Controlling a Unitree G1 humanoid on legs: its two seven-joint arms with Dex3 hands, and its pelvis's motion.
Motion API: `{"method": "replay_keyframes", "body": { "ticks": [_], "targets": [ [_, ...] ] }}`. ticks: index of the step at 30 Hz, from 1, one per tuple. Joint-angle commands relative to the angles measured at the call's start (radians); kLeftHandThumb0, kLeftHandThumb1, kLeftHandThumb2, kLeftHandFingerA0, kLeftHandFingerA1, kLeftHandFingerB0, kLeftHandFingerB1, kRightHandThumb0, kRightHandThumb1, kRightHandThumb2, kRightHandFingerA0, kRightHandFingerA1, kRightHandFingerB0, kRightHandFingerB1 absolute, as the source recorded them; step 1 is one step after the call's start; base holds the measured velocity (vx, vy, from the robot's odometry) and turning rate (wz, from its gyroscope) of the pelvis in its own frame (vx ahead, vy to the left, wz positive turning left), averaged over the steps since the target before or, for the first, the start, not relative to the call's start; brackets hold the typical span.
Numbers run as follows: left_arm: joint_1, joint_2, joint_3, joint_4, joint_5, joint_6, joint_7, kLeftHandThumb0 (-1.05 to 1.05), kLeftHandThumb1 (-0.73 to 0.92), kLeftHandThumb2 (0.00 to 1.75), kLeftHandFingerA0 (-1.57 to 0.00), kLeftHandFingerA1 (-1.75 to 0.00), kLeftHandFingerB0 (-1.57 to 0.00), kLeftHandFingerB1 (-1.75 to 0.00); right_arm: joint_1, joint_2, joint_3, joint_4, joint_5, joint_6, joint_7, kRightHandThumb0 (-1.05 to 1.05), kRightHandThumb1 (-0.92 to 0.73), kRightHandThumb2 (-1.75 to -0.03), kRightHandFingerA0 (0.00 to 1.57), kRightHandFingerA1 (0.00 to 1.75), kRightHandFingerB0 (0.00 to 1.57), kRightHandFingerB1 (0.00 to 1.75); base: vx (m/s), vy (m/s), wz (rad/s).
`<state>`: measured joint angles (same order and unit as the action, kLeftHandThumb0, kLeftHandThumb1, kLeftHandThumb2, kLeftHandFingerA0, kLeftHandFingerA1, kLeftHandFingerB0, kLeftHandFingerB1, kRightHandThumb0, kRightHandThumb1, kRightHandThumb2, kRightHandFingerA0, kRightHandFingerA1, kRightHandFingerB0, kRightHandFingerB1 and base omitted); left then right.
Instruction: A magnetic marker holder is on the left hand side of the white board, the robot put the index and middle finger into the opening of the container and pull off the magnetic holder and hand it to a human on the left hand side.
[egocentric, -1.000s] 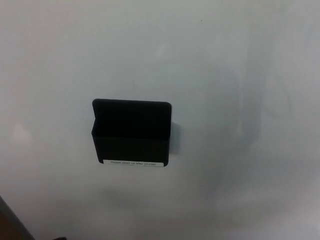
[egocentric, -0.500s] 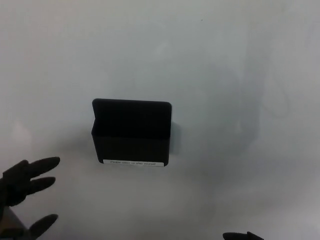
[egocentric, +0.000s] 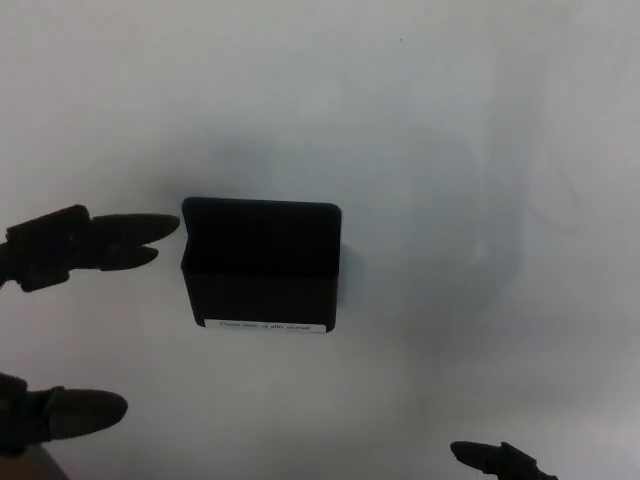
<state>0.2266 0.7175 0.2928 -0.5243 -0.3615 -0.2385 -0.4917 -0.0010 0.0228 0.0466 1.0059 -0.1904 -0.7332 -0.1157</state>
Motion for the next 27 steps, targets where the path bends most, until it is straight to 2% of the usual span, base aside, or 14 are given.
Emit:
{"method": "replay_keyframes", "body": {
  "ticks": [1,4,7,8,11,12,13,14,17,18,23,24,26,27],
  "targets": [
    [-0.112,0.092,-0.030,-0.032,-0.079,0.160,-0.082,-0.73,0.46,0.80,-0.37,-0.46,-0.24,-0.41,-0.009,-0.016,-0.016,0.029,0.022,-0.070,-0.004,-0.50,-0.71,-0.61,0.76,0.48,0.59,0.43,0.00,0.000,0.00],
    [-0.173,0.115,-0.069,-0.021,-0.025,0.190,-0.085,-0.73,0.46,0.80,-0.37,-0.46,-0.24,-0.41,-0.007,-0.011,-0.020,0.035,0.024,-0.077,-0.004,-0.49,-0.70,-0.61,0.77,0.48,0.60,0.43,0.00,0.000,0.00],
    [-0.313,0.118,-0.185,0.063,0.058,0.213,-0.107,-0.71,0.47,0.78,-0.30,-0.44,-0.25,-0.40,-0.004,-0.010,-0.019,0.043,0.015,-0.081,-0.013,-0.51,-0.70,-0.61,0.76,0.48,0.59,0.44,0.00,0.000,0.00],
    [-0.346,0.120,-0.209,0.083,0.077,0.223,-0.114,-0.69,0.57,0.58,-0.34,-0.35,-0.27,-0.30,-0.002,-0.011,-0.018,0.044,0.010,-0.080,-0.018,-0.45,-0.56,-0.98,0.71,0.68,0.45,0.57,0.00,0.000,0.00],
    [-0.436,0.117,-0.274,0.138,0.118,0.243,-0.127,-0.69,0.57,0.58,-0.34,-0.35,-0.28,-0.30,-0.001,-0.015,-0.015,0.050,0.001,-0.086,-0.029,-0.46,-0.56,-0.98,0.72,0.68,0.45,0.57,0.00,0.000,0.00],
    [-0.459,0.111,-0.289,0.153,0.125,0.244,-0.128,-0.72,0.47,0.77,-0.29,-0.44,-0.24,-0.40,0.002,-0.017,-0.013,0.050,-0.001,-0.091,-0.031,-0.45,-0.56,-0.98,0.71,0.68,0.44,0.57,0.00,0.000,0.00],
    [-0.480,0.104,-0.304,0.169,0.132,0.244,-0.130,-0.72,0.47,0.77,-0.29,-0.44,-0.24,-0.40,0.005,-0.020,-0.012,0.051,-0.005,-0.096,-0.033,-0.45,-0.56,-0.98,0.71,0.68,0.44,0.57,0.00,0.000,0.00],
    [-0.503,0.097,-0.316,0.187,0.133,0.249,-0.133,-0.67,0.56,0.58,-0.32,-0.34,-0.28,-0.30,0.006,-0.021,-0.011,0.052,-0.005,-0.097,-0.034,-0.53,-0.68,-0.64,0.77,0.50,0.55,0.44,0.00,0.000,0.00],
    [-0.552,0.082,-0.342,0.223,0.141,0.269,-0.137,-0.66,0.53,0.57,-0.30,-0.34,-0.26,-0.30,0.010,-0.023,-0.011,0.052,-0.005,-0.100,-0.036,-0.50,-0.72,-0.62,0.77,0.48,0.59,0.44,0.00,0.000,0.00],
    [-0.591,0.067,-0.365,0.251,0.151,0.291,-0.137,-0.66,0.52,0.57,-0.29,-0.34,-0.25,-0.30,0.023,-0.027,-0.009,0.045,-0.006,-0.105,-0.033,-0.46,-0.57,-0.98,0.72,0.69,0.45,0.57,0.00,0.000,0.00],
    [-0.650,0.039,-0.393,0.302,0.169,0.314,-0.143,-0.66,0.54,0.57,-0.29,-0.34,-0.26,-0.30,0.043,-0.029,-0.007,0.028,0.003,-0.120,-0.018,-0.45,-0.57,-0.98,0.71,0.68,0.45,0.57,0.00,0.000,0.00],
    [-0.650,0.026,-0.403,0.309,0.176,0.318,-0.138,-0.66,0.53,0.58,-0.30,-0.34,-0.26,-0.30,0.067,-0.033,-0.006,0.017,0.006,-0.126,-0.012,-0.48,-0.72,-0.62,0.74,0.48,0.59,0.42,0.00,0.000,0.00],
    [-0.650,0.008,-0.418,0.319,0.187,0.324,-0.130,-0.66,0.53,0.58,-0.30,-0.34,-0.26,-0.30,0.102,-0.038,-0.004,0.001,0.009,-0.136,-0.002,-0.48,-0.72,-0.62,0.74,0.48,0.59,0.42,0.00,0.000,0.00],
    [-0.654,-0.004,-0.427,0.324,0.198,0.336,-0.128,-0.66,0.53,0.57,-0.30,-0.34,-0.26,-0.30,0.113,-0.043,-0.006,-0.008,0.016,-0.133,0.006,-0.46,-0.57,-0.98,0.69,0.67,0.44,0.56,0.00,0.000,0.00]
  ]
}}
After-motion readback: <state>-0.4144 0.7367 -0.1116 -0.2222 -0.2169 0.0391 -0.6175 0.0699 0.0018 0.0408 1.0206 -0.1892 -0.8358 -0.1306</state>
